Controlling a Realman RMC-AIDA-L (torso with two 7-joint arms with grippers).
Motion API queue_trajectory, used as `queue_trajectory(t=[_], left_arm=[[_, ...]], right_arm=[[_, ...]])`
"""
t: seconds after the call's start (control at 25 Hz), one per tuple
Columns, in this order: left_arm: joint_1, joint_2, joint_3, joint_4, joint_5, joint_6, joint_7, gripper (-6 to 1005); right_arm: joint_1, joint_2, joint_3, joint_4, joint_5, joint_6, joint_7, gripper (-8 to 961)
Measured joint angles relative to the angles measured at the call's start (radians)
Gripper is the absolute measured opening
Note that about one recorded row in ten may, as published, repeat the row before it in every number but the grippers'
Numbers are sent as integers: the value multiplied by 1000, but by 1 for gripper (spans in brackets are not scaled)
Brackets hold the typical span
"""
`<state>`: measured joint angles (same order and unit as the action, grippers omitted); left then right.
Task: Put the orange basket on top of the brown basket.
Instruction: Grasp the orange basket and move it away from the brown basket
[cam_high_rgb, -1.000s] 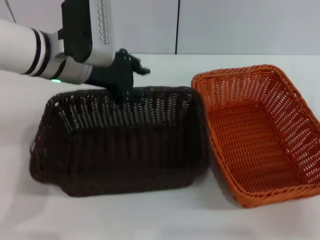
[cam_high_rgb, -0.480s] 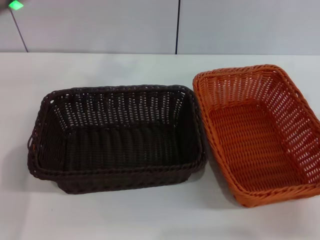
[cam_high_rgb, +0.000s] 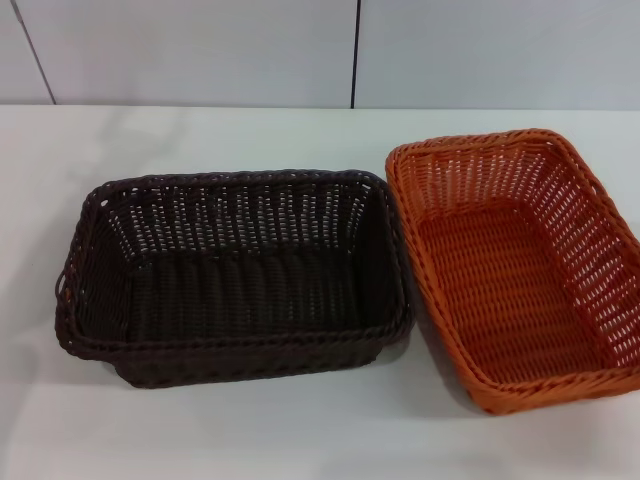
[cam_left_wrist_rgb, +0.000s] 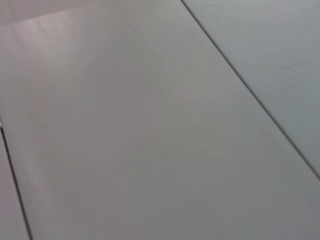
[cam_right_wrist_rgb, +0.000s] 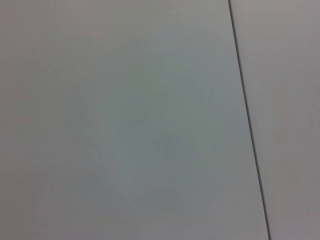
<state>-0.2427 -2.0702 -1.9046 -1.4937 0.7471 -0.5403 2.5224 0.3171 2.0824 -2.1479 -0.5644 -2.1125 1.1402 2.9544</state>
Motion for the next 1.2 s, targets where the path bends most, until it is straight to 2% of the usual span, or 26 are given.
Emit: queue_trajectory(t=[0.08, 0.12, 0.16, 0.24, 0.28, 0.32, 0.36, 0.48, 0.52, 0.56, 0.72, 0.76, 0.88, 1.0, 1.08, 1.12, 1.16, 1.2], left_arm=[[12, 0, 15, -7, -27, 30, 72, 782], [11, 2, 39, -24, -14, 117, 94, 782], [11, 2, 39, -24, -14, 117, 94, 781], [2, 7, 76, -51, 23, 242, 97, 781], [-5, 8, 101, -66, 69, 321, 98, 781], [-22, 8, 150, -83, 178, 447, 101, 781], [-22, 8, 150, -83, 178, 447, 101, 781], [-80, 8, 274, -80, 407, 727, 103, 780], [-115, 7, 346, -58, 531, 872, 103, 780], [-115, 7, 346, -58, 531, 872, 103, 780], [-167, 0, 477, 49, 777, 1098, 40, 780], [-167, 0, 477, 49, 777, 1098, 40, 779], [-173, -1, 564, 126, 972, 1262, -161, 779], [-143, 1, 649, 188, 1146, 1417, -529, 780], [-96, 6, 692, 196, 1196, 1457, -768, 781], [-25, 10, 720, 198, 1267, 1459, -1067, 781], [-25, 10, 720, 198, 1267, 1459, -1067, 781], [11, 13, 723, 204, 1308, 1447, -1212, 781]], right_arm=[[0, 0, 0, -1, -1, 0, 0, 788], [-1, 0, -4, -4, -2, 1, 0, 788], [-1, 0, -4, -4, -2, 1, 0, 788], [-6, -1, -8, -6, -3, 1, 0, 788], [-9, -1, -9, -7, -3, 1, 0, 788], [-10, -1, -12, -7, -3, 1, 0, 788], [-10, -1, -12, -7, -3, 1, 0, 788], [-13, 1, -21, -5, -3, 1, 0, 788], [-14, 1, -22, -3, -3, 1, 0, 788], [-14, 1, -22, -3, -3, 1, 0, 788], [-15, 2, -22, 2, 2, -8, 0, 789], [-15, 2, -22, 2, 2, -8, 0, 789], [-15, 2, -22, 11, 2, -9, 0, 789], [-13, 2, -22, 17, 3, -9, 0, 789], [-12, 1, -22, 19, 3, -10, 0, 789], [-12, 1, -21, 12, 3, -10, 0, 789], [-12, 1, -21, 12, 3, -10, 0, 789], [-15, 1, -21, -1, 3, -7, 0, 789]])
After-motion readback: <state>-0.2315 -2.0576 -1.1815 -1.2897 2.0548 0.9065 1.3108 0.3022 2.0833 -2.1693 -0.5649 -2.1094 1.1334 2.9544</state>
